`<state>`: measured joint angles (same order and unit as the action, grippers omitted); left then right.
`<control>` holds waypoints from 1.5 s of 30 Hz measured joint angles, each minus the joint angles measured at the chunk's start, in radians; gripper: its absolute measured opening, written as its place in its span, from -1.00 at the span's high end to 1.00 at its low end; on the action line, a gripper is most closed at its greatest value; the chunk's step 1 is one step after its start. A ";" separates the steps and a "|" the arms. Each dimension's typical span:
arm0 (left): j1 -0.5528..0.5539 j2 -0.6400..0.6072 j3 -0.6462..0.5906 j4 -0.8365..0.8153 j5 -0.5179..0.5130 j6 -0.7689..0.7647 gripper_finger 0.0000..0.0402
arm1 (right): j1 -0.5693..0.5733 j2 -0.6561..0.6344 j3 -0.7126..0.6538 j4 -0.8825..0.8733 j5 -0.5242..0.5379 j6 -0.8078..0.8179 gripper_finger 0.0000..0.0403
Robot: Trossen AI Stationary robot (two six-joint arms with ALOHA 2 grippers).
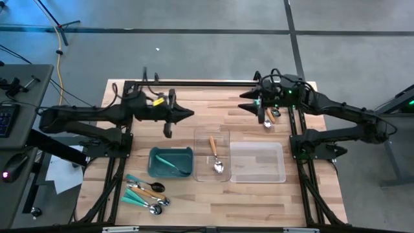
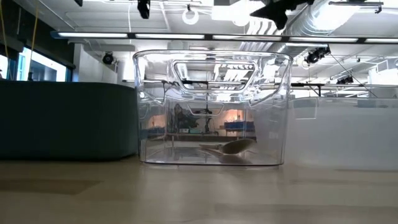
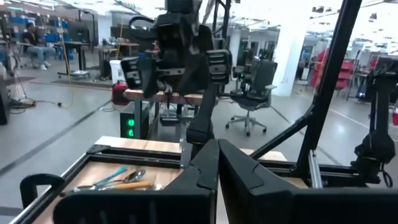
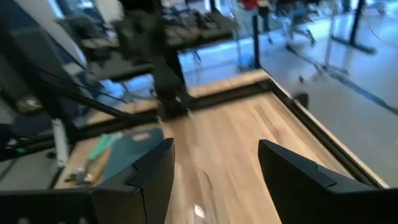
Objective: Sort silverware by color (type)
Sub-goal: Put the light blue spoon into the blue bin
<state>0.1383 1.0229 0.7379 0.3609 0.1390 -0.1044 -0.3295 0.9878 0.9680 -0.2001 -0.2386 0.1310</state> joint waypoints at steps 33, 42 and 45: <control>0.000 -0.029 -0.030 0.002 -0.004 -0.024 1.00 | 0.077 0.006 -0.352 0.584 -0.058 0.157 0.99; 0.000 -0.029 -0.030 -0.032 -0.004 -0.024 1.00 | 0.077 0.006 -0.355 0.584 -0.057 0.102 1.00; 0.000 -0.029 -0.030 -0.039 -0.004 -0.024 1.00 | 0.077 0.005 -0.355 0.583 -0.056 0.065 1.00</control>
<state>0.1379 0.9936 0.7074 0.3217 0.1352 -0.1280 -0.2523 0.9932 0.6132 0.3832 -0.2951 0.1956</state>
